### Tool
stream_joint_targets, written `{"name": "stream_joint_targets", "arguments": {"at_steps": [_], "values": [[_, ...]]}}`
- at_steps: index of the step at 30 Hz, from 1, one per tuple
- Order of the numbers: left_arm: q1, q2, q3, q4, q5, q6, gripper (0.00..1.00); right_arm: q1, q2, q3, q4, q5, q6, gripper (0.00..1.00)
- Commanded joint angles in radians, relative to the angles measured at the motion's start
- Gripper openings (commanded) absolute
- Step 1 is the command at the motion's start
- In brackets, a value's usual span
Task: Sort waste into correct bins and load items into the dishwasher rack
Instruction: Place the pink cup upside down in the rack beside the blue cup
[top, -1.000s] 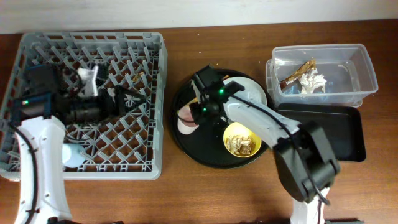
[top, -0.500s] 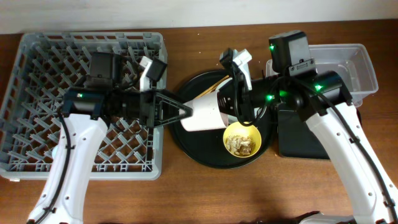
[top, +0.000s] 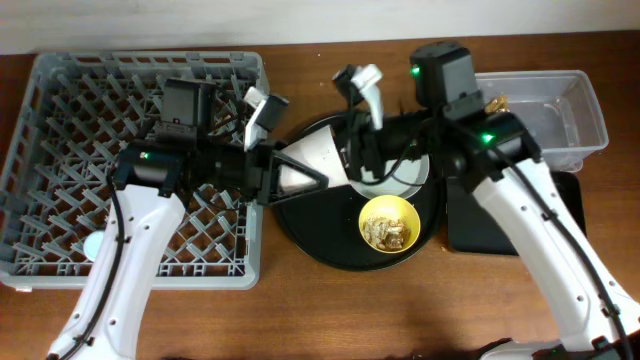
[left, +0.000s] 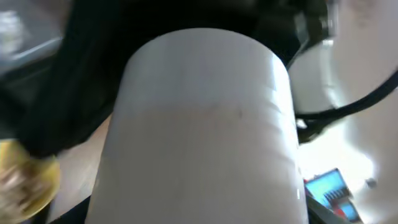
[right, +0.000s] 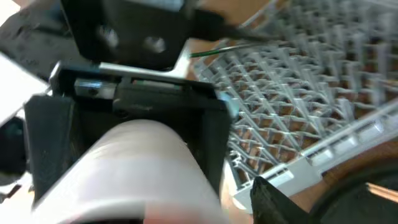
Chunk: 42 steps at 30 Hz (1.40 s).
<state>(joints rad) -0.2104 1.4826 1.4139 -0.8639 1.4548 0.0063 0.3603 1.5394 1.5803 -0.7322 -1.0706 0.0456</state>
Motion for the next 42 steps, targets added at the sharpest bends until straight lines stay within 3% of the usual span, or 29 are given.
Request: {"name": "stream_joint_targets", "arguments": {"at_steps": [1, 4, 7, 10, 20, 23, 24, 27, 29, 30, 32, 34, 37, 38, 42], "values": [[0.045, -0.041, 0.012, -0.077, -0.522, -0.159, 0.57, -0.124, -0.019, 0.008, -0.065, -0.003, -0.003, 0.58], [0.252, -0.147, 0.054, -0.375, -1.162, -0.301, 0.57, -0.134, -0.016, 0.007, -0.315, 0.262, -0.003, 0.61], [0.399, -0.146, 0.047, -0.598, -1.532, -0.471, 0.57, -0.066, -0.011, 0.006, -0.398, 0.418, -0.003, 0.63], [0.455, -0.112, -0.047, -0.586, -1.534, -0.47, 0.53, -0.058, -0.011, 0.006, -0.398, 0.425, -0.003, 0.64], [0.455, -0.071, -0.457, -0.256, -1.398, -0.489, 0.55, -0.058, -0.011, 0.006, -0.418, 0.429, -0.003, 0.69], [0.456, -0.071, -0.467, -0.216, -1.398, -0.492, 0.81, -0.058, -0.011, 0.006, -0.426, 0.429, -0.003, 0.69], [0.456, -0.071, -0.46, -0.213, -1.398, -0.492, 0.99, -0.058, -0.011, 0.006, -0.433, 0.429, -0.003, 0.69], [0.455, -0.071, -0.235, -0.382, -1.398, -0.482, 0.99, -0.058, -0.011, 0.006, -0.443, 0.429, -0.003, 0.69], [0.455, -0.071, -0.032, -0.489, -1.373, -0.396, 0.99, -0.058, -0.011, 0.006, -0.455, 0.466, -0.002, 0.68], [0.455, -0.071, 0.055, -0.509, -1.286, -0.293, 0.99, -0.058, -0.011, 0.006, -0.475, 0.529, 0.042, 0.68], [0.455, -0.071, 0.179, -0.499, -0.879, 0.036, 0.99, -0.057, -0.011, 0.002, -0.502, 0.664, 0.146, 0.64], [0.451, -0.071, 0.184, -0.471, -0.682, 0.193, 0.99, -0.024, -0.011, -0.02, -0.483, 0.7, 0.155, 0.64], [0.386, -0.071, 0.184, -0.47, -0.658, 0.231, 0.99, 0.012, 0.006, -0.04, -0.488, 0.748, 0.176, 0.59], [0.38, -0.071, 0.184, -0.469, -0.658, 0.231, 0.99, 0.027, 0.022, -0.056, -0.486, 0.787, 0.224, 0.51], [0.381, -0.071, 0.184, -0.469, -0.658, 0.231, 0.99, 0.142, 0.162, -0.226, -0.315, 0.973, 0.419, 0.43]]}}
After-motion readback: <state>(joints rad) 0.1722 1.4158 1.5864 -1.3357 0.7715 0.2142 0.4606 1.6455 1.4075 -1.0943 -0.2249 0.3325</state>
